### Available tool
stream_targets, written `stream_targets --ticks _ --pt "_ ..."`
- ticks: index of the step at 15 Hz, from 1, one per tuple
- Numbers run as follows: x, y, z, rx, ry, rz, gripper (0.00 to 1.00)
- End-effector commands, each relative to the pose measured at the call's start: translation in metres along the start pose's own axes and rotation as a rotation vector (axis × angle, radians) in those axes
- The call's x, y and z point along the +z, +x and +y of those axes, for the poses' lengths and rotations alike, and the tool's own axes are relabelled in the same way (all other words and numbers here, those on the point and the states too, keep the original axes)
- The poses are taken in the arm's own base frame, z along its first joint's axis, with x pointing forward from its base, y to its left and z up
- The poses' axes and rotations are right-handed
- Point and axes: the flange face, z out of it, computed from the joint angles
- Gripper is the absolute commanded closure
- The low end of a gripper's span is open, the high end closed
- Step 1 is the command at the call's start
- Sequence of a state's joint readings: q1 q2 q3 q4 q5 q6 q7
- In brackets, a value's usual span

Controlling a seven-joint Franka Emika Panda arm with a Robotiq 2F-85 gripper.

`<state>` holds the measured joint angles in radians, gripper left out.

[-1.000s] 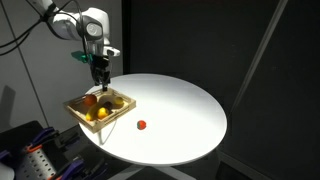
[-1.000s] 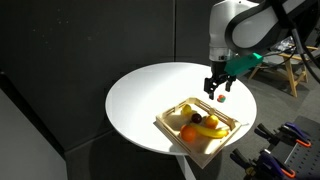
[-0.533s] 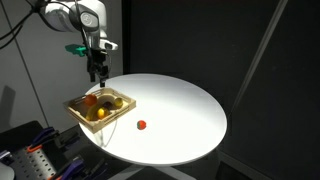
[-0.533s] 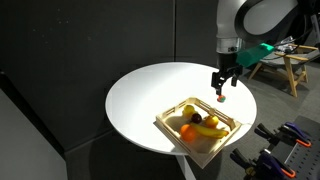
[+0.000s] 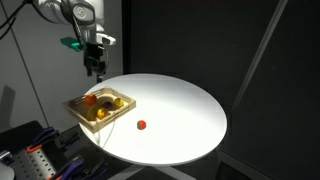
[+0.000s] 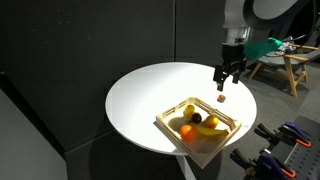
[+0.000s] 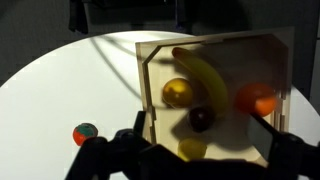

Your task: Pick up the red apple from the table and put it in the wooden tray

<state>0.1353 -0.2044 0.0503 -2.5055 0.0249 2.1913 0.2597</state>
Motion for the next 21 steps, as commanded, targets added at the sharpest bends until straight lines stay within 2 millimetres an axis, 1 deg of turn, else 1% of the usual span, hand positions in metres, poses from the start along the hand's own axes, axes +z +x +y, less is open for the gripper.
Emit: stream_targets --ticks 1,7,13,16,17,21 --pt "-0.018 -0.013 0.007 0.004 0.019 0.010 0.00" --pt "-0.041 -0.022 0.015 0.031 0.014 0.040 0.00" --pt "-0.057 -0.028 0.021 0.057 0.019 0.067 0.00" --pt "-0.061 -0.030 0.022 0.051 0.021 0.067 0.00" --pt "-0.056 -0.022 0.020 0.043 0.016 0.072 0.00" --pt "-0.054 -0.021 0.018 0.040 0.014 0.068 0.00"
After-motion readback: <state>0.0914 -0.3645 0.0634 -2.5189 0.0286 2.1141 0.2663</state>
